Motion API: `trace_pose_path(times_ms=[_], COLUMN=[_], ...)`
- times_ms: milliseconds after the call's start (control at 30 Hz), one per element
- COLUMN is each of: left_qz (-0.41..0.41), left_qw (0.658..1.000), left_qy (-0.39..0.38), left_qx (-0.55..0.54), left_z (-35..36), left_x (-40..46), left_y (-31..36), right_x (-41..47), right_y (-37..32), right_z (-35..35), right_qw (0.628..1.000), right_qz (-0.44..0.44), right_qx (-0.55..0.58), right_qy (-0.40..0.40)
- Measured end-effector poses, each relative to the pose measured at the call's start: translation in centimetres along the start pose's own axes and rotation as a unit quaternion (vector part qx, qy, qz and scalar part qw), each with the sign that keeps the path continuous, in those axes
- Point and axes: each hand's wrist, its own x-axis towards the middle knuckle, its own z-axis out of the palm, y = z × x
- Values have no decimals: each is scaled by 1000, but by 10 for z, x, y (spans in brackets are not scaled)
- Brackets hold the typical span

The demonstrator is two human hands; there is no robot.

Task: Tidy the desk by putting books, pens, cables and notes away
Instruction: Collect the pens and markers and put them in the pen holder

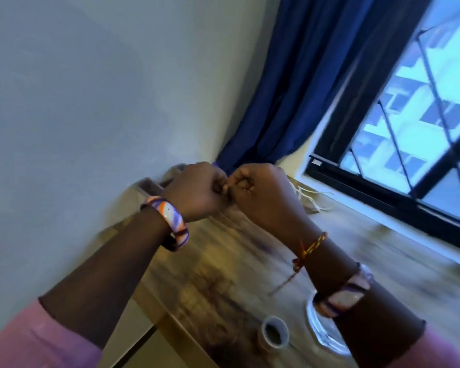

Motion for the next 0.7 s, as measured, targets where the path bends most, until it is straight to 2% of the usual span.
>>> trace_pose_path(times_ms=[167,400,600,700], left_qz=[88,229,332,343], left_qw=[988,926,849,828], left_qy=[-123,-298,-410,-444], left_qx=[-28,-12,10,2], left_z=[64,196,311,367], left_x=[19,1,-60,-95], left_y=[93,266,428,494], right_x=[-69,-236,-407,-485], right_y=[76,185,263,290], right_z=[-67,-175,-259,-292], right_qw=[992,947,881,826], right_qz=[99,275,414,495], right_qx=[-49,-96,-114,-139], right_qy=[55,138,198,233])
